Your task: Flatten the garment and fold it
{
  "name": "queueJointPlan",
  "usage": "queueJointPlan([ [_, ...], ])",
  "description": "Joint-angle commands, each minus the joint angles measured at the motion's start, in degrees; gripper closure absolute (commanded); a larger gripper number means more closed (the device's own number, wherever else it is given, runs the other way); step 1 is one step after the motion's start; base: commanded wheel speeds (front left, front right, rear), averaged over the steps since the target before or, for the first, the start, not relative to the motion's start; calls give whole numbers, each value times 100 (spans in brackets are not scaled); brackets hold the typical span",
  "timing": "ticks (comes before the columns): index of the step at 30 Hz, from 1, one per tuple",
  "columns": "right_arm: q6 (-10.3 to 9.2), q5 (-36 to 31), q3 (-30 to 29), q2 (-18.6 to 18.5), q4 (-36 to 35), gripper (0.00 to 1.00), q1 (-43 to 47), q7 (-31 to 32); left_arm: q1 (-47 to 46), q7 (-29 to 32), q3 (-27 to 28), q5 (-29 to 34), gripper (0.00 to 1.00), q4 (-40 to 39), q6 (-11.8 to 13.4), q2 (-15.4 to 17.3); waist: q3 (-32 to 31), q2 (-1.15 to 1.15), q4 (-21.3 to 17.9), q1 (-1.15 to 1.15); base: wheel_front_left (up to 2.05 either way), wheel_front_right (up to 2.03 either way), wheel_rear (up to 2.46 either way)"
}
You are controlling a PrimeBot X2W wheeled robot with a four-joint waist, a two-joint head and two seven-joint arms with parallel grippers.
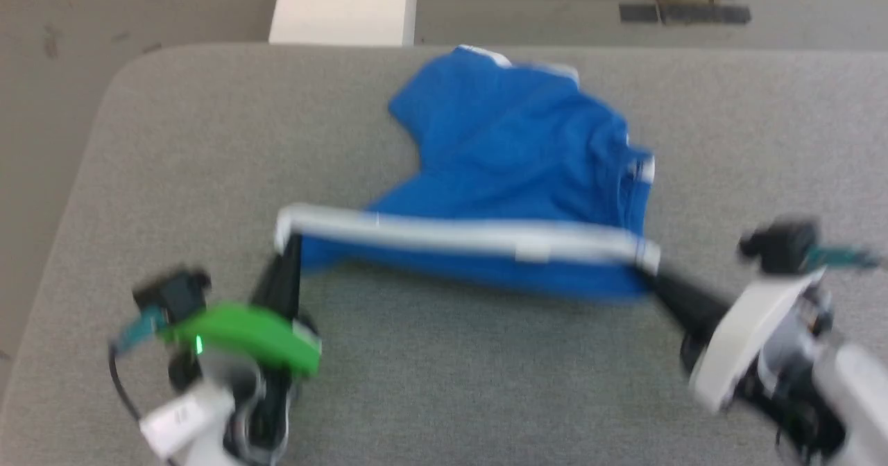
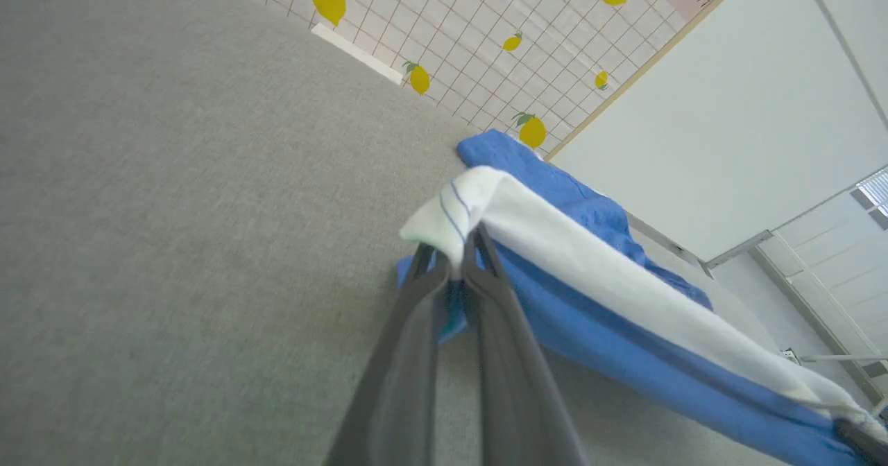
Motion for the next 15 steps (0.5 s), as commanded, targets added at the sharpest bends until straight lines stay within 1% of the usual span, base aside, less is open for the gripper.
queueJointPlan([
  [1,-9,161,93,-57,-137,100,356,283,379,78,33,-59,100,-124,111,74,-440,0,52,1,0,0,0],
  [4,-9,372,210,-162,-332,100,970,883,1074,228,30,-130,100,-332,349,116,-608,0,70,1,0,0,0],
  [8,-9,605,214,-264,-517,100,1679,1718,1876,501,25,-155,100,-605,784,209,-818,0,100,1,0,0,0],
  [12,-9,626,150,-265,-713,100,2123,2427,2459,734,164,-423,100,-845,1017,235,-969,0,97,1,0,0,0],
  [15,-9,595,-19,-132,-870,100,2330,2818,2741,803,227,-464,100,-1091,1152,304,-1048,0,97,1,0,0,0],
])
